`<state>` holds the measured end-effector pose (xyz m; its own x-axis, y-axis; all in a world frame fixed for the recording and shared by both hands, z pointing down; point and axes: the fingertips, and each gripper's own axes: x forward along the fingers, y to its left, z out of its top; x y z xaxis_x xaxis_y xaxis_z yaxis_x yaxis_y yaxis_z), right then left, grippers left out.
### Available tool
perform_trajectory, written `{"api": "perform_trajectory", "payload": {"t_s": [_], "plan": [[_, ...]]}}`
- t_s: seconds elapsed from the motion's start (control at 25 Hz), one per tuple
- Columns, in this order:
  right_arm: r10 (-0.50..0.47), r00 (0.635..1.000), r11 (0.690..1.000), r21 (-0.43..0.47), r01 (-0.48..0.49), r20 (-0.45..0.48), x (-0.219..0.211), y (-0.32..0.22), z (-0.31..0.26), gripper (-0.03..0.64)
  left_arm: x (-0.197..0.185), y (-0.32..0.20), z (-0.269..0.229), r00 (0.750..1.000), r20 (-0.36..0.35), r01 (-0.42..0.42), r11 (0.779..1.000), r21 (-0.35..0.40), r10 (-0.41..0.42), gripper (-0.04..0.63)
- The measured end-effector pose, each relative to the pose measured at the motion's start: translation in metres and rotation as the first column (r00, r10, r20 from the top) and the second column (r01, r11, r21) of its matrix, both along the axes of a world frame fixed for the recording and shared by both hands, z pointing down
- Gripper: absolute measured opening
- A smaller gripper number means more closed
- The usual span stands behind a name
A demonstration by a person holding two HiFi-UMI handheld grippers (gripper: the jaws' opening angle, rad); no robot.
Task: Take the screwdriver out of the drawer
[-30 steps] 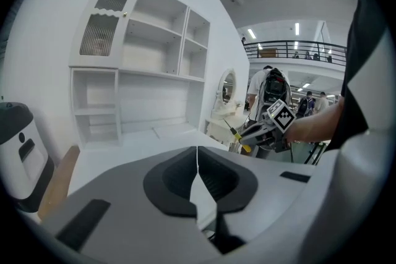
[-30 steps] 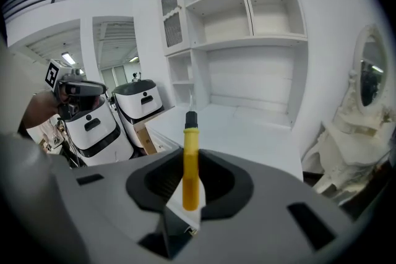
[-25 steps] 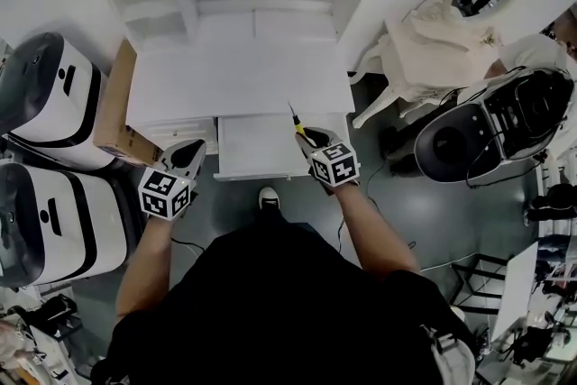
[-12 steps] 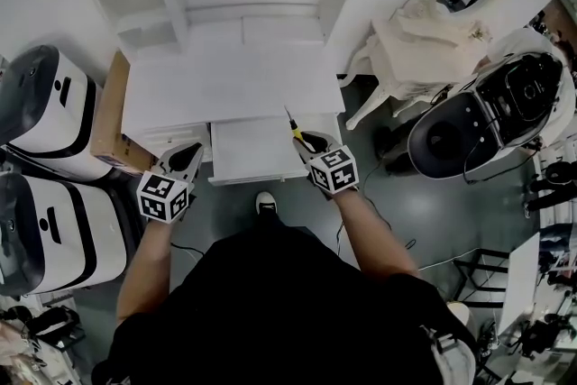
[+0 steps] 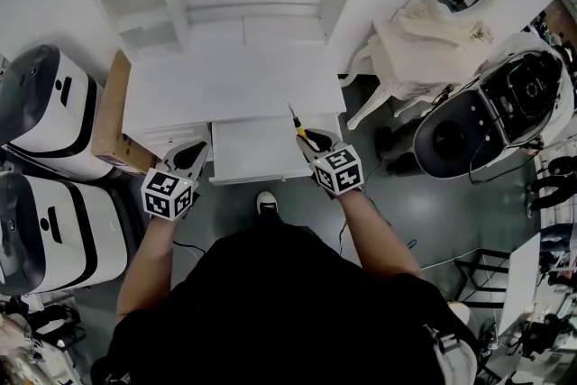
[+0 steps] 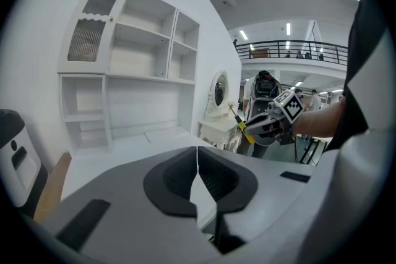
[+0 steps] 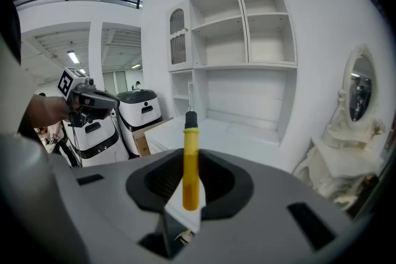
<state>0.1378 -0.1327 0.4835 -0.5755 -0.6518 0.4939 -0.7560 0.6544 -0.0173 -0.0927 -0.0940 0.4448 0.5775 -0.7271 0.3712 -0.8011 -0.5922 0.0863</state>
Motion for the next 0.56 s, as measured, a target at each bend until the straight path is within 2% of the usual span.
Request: {"api": "perform_trajectory", "payload": {"t_s": [0.56], "plan": [[0.025,0.999,1.000,-0.017,-0.024,0.022,0.014,-0.001,0.001,0.086,0.012,-0.002,0.005,1.000,0.000,-0.008,1.000,-0.011,0.008,0.021]]}}
